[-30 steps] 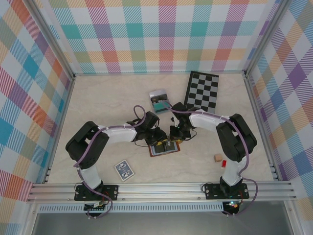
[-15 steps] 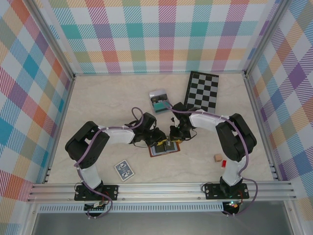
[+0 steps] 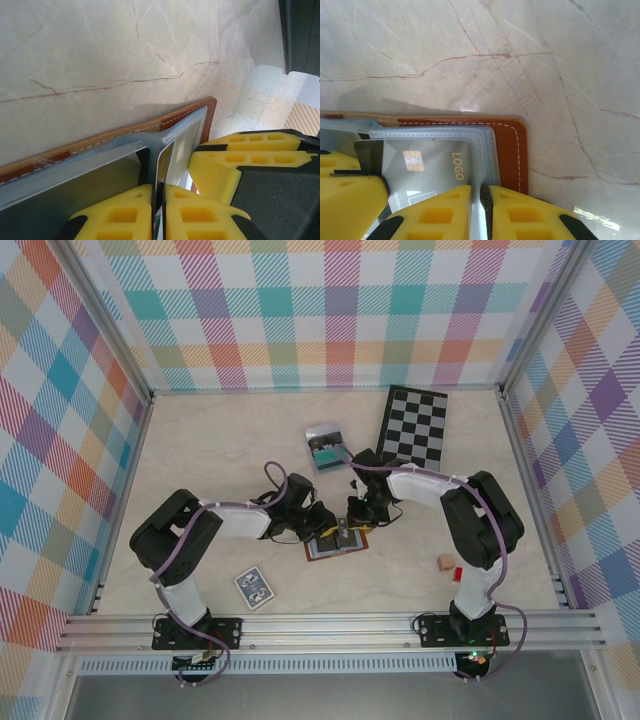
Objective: Take the credit cards out of the card holder
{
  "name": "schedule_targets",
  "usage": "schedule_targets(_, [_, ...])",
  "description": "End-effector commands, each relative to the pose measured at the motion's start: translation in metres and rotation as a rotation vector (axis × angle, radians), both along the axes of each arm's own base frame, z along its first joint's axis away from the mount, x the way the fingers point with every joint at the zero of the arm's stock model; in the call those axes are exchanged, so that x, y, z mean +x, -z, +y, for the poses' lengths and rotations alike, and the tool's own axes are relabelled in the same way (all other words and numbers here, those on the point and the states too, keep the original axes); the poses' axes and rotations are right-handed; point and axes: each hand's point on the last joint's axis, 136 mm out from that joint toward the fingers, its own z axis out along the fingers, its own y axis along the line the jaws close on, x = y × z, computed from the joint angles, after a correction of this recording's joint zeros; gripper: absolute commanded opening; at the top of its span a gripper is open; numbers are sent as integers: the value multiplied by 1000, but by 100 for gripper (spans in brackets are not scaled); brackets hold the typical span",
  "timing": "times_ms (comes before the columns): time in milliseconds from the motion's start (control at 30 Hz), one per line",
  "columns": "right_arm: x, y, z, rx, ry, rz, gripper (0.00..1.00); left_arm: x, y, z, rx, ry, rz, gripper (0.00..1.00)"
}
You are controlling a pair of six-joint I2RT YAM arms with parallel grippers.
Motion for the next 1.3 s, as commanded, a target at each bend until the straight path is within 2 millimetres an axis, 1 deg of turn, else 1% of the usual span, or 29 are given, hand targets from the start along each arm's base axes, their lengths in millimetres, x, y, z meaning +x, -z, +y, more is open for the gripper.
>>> schedule_targets(0, [-23,32,-18,-101,12,114,15,-2,-5,9,-2,-2,-9,11])
schedule_targets(100, [-24,35,-21,-115,21,119,12,-4,-6,13,12,2,-14,11])
schedule_targets(333, [-25,39,-24,-131,32,134,11,-7,-6,23,34,-1,-16,9])
schedule_targets(533, [-25,39,-25,-134,39,140,10,-8,-7,26,41,9,-25,7])
schedule_targets(667, [-22,34,-23,-119,43,129,10,-8,-12,32,72,20,-37,1])
schedule_targets(733, [-18,27,-20,-96,43,109,10,-9,-15,38,97,25,-45,0])
schedule_targets(833, [-9,4,-11,-27,36,50,10,-10,-29,47,143,54,-73,0])
schedule_targets(867, [-5,-9,-6,8,28,20,11,-9,-38,50,166,66,-91,0])
schedule_targets(967, [5,-50,7,127,8,-82,19,-11,-60,61,244,113,-131,0])
schedule_targets(1100, [15,-97,14,266,6,-171,24,-3,-98,62,269,154,-226,0])
schedule_targets(1200, [17,-127,19,420,5,-194,30,3,-128,55,236,174,-293,0])
schedule_targets(1267, [18,-145,21,527,13,-196,36,8,-148,50,190,177,-337,0])
